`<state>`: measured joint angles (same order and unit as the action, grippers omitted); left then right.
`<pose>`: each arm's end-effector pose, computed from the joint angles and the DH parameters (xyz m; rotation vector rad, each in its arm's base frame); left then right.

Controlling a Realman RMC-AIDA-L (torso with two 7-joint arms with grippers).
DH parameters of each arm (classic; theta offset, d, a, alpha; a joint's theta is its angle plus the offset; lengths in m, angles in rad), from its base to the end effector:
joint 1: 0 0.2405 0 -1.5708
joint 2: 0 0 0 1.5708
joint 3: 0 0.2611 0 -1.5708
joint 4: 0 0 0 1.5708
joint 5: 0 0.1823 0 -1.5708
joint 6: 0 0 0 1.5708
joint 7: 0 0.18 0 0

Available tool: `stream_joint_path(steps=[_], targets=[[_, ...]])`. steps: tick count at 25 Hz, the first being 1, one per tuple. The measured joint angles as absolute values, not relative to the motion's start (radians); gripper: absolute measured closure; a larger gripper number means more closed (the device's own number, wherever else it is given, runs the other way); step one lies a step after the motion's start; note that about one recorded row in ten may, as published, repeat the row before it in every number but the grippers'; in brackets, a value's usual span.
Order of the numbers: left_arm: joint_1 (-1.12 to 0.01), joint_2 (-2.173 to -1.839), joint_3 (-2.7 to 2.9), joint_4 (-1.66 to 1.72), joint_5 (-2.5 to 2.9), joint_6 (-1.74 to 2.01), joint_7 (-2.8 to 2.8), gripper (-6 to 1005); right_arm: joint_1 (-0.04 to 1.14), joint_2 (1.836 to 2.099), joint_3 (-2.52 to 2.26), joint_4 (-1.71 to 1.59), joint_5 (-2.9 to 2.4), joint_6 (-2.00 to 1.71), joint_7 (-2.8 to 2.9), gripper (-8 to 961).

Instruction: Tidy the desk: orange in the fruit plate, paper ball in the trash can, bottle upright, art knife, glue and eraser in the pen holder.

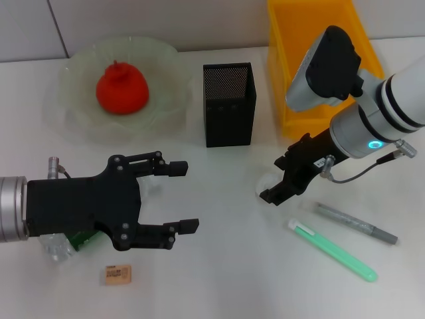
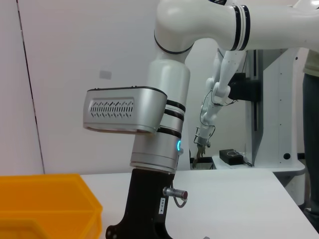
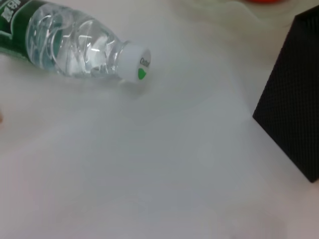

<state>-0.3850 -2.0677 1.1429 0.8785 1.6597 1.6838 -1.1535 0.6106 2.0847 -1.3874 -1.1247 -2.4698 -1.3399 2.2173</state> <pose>-0.1894 0.2690 -0.0398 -2.9224 0.0485 -0.8430 0.2189 0.3484 -0.0668 -2.7589 0.6413 -0.3851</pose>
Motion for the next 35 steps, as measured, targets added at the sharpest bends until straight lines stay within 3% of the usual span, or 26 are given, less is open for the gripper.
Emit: stream_joint_path(steps=[17,22,28,35], targets=[[-0.385,-2.068,1.156,0.874,1.660,1.681,-1.154,220,0.609,2.088,-1.390,-1.081,-2.466,-1.301,2.223,314],[-0.385,-2.069,1.166,0.873,1.660,1.679,-1.154,220,0.607,2.088,-1.390,-1.078,-2.454,-1.291,2.222,540],[-0.381,-2.069,1.167,0.873,1.660,1.678,-1.154,221,0.577,2.086,-1.381,-1.096,-2.390,-1.288,2.220,626],[-0.380,-2.069,1.167,0.874,1.660,1.678,-1.154,222,0.523,2.084,-1.378,-1.165,-2.369,-1.290,2.218,628]])
